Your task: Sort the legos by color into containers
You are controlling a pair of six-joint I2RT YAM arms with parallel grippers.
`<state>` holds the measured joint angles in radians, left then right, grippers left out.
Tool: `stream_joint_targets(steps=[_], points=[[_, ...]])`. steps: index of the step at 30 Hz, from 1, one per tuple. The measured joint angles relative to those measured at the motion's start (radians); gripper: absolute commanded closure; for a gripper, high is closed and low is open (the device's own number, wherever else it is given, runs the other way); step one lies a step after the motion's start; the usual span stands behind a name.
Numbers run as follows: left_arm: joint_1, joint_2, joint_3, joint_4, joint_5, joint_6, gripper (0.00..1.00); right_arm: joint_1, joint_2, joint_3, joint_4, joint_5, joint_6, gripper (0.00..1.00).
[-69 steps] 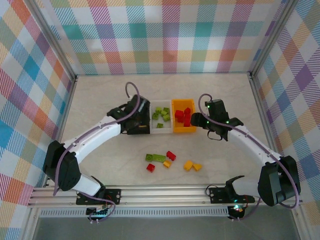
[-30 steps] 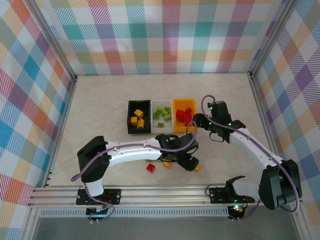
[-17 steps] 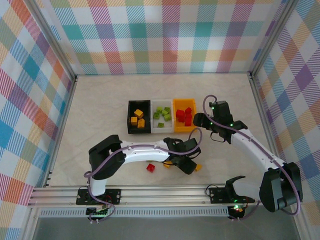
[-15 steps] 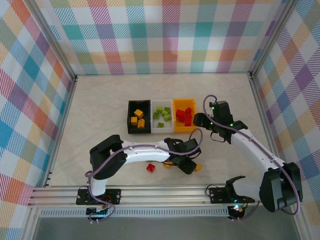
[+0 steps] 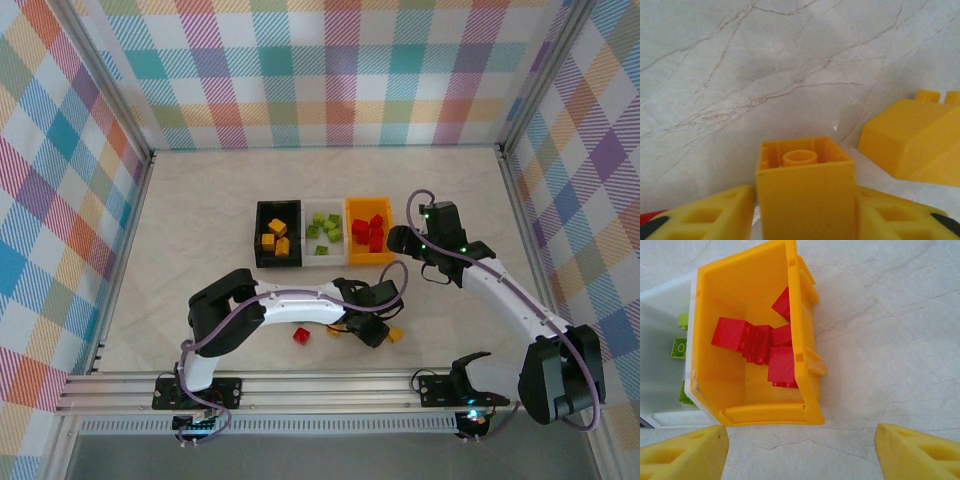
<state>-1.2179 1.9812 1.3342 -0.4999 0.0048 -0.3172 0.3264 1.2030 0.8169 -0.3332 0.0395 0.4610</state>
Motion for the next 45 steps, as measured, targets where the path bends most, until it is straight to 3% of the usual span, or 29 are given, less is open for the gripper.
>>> stream_joint_targets(steps=[2,7,12,16,20,26,31,33,36,38,45], points=[[-0.002,0.0,0.0,0.006,0.007,0.0,0.66,0.0,0.0,0.0,0.0,0.0,0.0,0.23],[0.008,-0.033,-0.034,0.027,-0.002,-0.008,0.67,-0.001,0.0,0.0,0.0,-0.003,0.0,0.23],[0.075,-0.246,-0.154,0.037,-0.055,-0.043,0.66,-0.001,0.0,0.0,0.0,-0.008,0.0,0.23],[0.245,-0.46,-0.199,0.036,-0.131,-0.088,0.65,-0.001,0.0,0.0,0.001,-0.015,0.0,0.23],[0.464,-0.557,-0.208,0.048,-0.157,-0.124,0.62,-0.001,0.005,0.0,0.003,-0.022,0.004,0.24],[0.69,-0.436,-0.154,0.058,-0.13,-0.14,0.64,-0.001,0.016,0.0,0.004,-0.029,0.009,0.24],[0.753,-0.257,-0.033,0.051,-0.121,-0.139,0.63,-0.001,0.016,0.0,0.003,-0.03,0.011,0.24],[0.764,-0.207,-0.002,0.048,-0.122,-0.138,0.57,-0.001,0.016,0.0,0.003,-0.03,0.011,0.24],[0.768,-0.161,0.029,0.033,-0.122,-0.13,0.35,-0.001,0.016,0.0,0.003,-0.03,0.011,0.23],[0.768,-0.149,0.038,0.027,-0.122,-0.131,0.26,-0.001,0.016,0.0,0.003,-0.03,0.011,0.23],[0.754,-0.198,0.037,0.014,-0.103,-0.13,0.14,-0.001,0.016,0.0,0.003,-0.03,0.011,0.23]])
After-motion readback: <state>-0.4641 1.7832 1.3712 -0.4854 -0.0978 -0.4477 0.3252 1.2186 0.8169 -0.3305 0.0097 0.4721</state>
